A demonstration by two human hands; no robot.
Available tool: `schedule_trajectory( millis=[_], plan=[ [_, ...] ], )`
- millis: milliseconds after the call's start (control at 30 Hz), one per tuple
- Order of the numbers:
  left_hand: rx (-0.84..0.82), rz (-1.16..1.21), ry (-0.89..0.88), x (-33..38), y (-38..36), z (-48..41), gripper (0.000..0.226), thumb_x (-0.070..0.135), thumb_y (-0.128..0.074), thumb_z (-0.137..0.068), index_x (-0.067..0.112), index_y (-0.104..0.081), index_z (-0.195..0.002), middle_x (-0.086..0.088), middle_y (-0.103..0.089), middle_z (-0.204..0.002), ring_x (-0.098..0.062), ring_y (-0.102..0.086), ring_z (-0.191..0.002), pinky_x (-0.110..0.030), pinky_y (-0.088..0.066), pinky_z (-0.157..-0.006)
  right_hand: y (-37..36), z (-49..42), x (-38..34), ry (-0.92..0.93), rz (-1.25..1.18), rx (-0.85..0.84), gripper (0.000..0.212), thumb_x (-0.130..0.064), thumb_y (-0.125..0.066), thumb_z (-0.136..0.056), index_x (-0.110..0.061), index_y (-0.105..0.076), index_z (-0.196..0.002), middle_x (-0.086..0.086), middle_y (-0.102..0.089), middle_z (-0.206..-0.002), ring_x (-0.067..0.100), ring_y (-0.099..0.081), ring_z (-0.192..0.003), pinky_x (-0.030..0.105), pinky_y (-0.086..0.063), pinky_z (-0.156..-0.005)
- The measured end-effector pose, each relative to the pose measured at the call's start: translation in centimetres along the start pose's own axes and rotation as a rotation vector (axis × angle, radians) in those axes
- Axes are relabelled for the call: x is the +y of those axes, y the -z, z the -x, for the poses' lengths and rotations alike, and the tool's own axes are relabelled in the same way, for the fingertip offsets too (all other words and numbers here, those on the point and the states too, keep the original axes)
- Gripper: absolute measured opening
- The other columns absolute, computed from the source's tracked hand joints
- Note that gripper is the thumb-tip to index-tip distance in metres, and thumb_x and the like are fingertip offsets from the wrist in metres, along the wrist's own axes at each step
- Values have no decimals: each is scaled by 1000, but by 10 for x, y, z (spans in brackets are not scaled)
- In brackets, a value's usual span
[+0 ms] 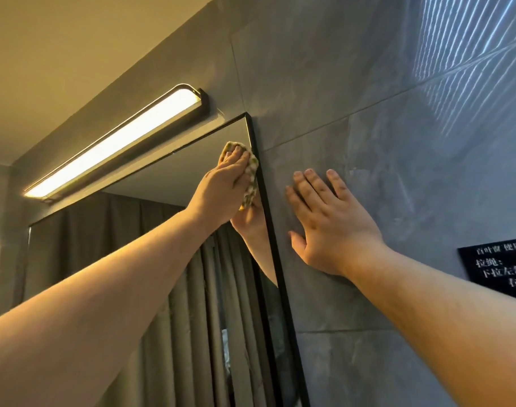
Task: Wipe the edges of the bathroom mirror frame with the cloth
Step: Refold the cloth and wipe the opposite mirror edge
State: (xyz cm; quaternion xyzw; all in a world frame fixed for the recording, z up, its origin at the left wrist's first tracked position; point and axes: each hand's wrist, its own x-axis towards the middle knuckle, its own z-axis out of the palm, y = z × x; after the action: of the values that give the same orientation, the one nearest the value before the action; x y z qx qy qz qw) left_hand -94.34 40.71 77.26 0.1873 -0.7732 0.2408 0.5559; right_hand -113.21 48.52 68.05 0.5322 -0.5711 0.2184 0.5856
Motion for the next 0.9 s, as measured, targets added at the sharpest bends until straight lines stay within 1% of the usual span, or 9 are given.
schedule_trajectory(
  millis=[133,233,367,500,567,633,700,800,900],
  plan=[
    [5,12,-50,-3,-10,32,44,16,-50,-100,13,-44,-143,-2,-38,-153,-7,-23,-143,-24,-13,-121,-4,18,-7,-12,5,-5,79,-56,-22,-93,-8,-20,-155,17,-13,-163,31,-10,-152,52,-6,-122],
    [-15,42,-60,-7,-20,63,44,17,-53,-99,14,-46,-142,-1,-39,-152,-5,-23,-143,-31,-18,-122,-9,33,-13,-16,-7,-1,78,-56,-25,-93,-6,-23,-153,18,-16,-162,32,-13,-151,53,-9,-122],
    [-40,93,-70,-1,-30,114,42,25,-48,-100,17,-45,-141,7,-36,-151,1,-22,-144,-27,-18,-121,-15,57,-20,-16,-12,-3,77,-54,-29,-93,-5,-26,-152,19,-16,-161,32,-13,-151,53,-11,-122],
    [-67,88,-106,4,-38,147,43,25,-48,-99,18,-43,-140,9,-34,-150,4,-21,-144,-25,-19,-121,-19,76,-27,-23,-23,-2,76,-52,-29,-93,-3,-28,-151,19,-16,-161,33,-13,-151,53,-12,-121],
    [-60,89,-106,3,-38,146,43,23,-49,-97,17,-44,-139,10,-34,-148,5,-20,-143,-25,-18,-121,-21,83,-30,-30,-33,11,75,-51,-29,-93,-3,-30,-151,19,-18,-161,34,-15,-150,53,-14,-121],
    [-81,69,-128,2,-37,139,44,20,-51,-96,12,-47,-140,7,-32,-149,-4,-22,-145,-26,-16,-121,-21,87,-32,-34,-22,15,75,-51,-30,-93,-3,-30,-151,19,-19,-161,34,-15,-150,53,-13,-121],
    [-107,33,-139,1,-31,123,46,19,-49,-97,9,-43,-142,3,-29,-152,-11,-20,-146,-23,-11,-121,-22,89,-33,-39,-11,15,75,-51,-30,-93,-3,-28,-151,19,-18,-161,34,-15,-150,53,-12,-121],
    [-130,34,-52,4,-20,92,48,20,-44,-103,13,-34,-149,2,-21,-159,-6,-9,-147,-21,-4,-120,-22,89,-33,-35,17,6,76,-51,-29,-93,-3,-26,-152,19,-15,-161,34,-13,-151,53,-11,-121],
    [-128,48,18,8,-19,84,48,21,-42,-103,17,-33,-151,3,-20,-161,-9,-8,-149,-23,-3,-120,-22,89,-32,-40,42,-6,76,-52,-27,-94,-4,-22,-153,17,-12,-162,33,-10,-151,53,-11,-122]
  ],
)
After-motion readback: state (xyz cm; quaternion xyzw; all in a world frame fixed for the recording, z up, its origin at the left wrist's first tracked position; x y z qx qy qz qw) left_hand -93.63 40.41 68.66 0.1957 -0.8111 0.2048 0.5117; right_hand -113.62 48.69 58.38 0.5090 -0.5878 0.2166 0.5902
